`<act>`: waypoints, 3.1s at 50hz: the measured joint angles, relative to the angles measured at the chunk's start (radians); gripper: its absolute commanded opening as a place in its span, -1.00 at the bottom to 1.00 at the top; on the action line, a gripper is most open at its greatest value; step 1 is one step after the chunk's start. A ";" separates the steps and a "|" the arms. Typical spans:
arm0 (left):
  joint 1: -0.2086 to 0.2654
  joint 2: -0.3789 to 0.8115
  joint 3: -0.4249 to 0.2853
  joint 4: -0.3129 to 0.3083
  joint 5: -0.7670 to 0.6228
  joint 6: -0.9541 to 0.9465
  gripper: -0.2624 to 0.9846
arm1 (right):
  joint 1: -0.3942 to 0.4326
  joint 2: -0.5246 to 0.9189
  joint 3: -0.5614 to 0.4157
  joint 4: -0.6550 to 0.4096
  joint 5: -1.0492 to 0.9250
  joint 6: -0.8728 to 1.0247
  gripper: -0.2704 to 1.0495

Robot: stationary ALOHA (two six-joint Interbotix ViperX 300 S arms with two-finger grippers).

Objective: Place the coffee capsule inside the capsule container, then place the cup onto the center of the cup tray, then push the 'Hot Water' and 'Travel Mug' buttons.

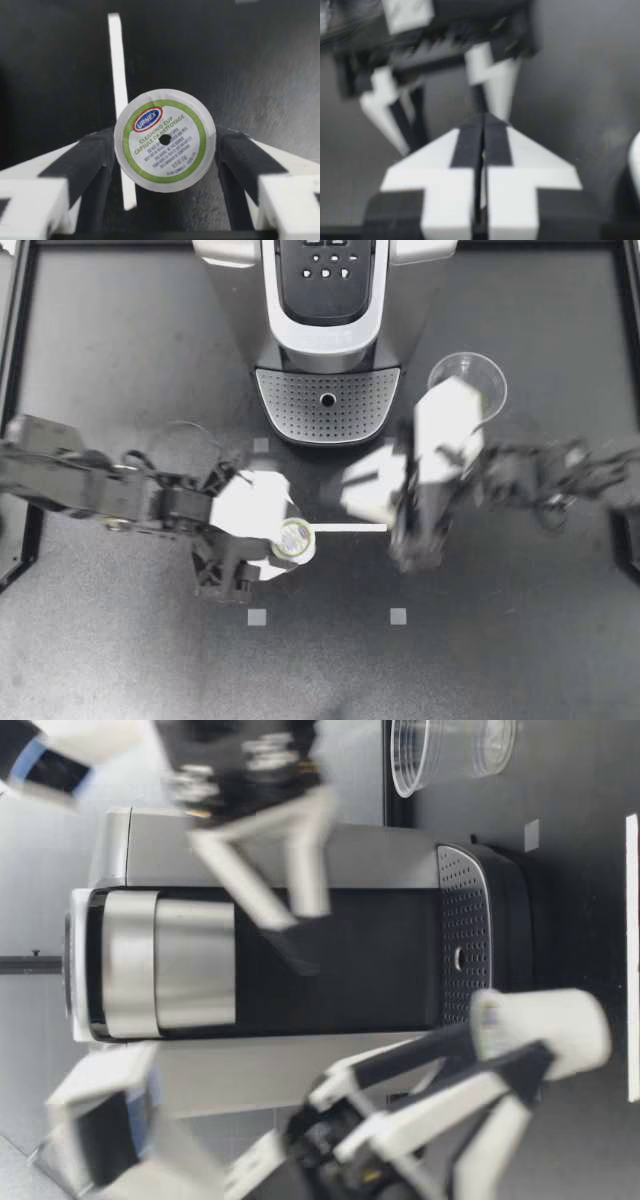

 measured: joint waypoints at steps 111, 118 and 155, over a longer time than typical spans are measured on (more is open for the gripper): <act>0.000 -0.074 0.044 0.000 -0.083 -0.021 0.13 | -0.347 -0.117 -0.164 -0.005 -0.333 0.015 -0.47; 0.000 -0.074 0.044 0.000 -0.083 -0.023 0.13 | -0.347 -0.137 -0.152 -0.020 -0.341 0.017 -0.47; 0.000 -0.074 0.044 -0.002 -0.083 -0.028 0.13 | -0.471 -0.041 -0.282 -0.008 -0.259 0.021 -0.47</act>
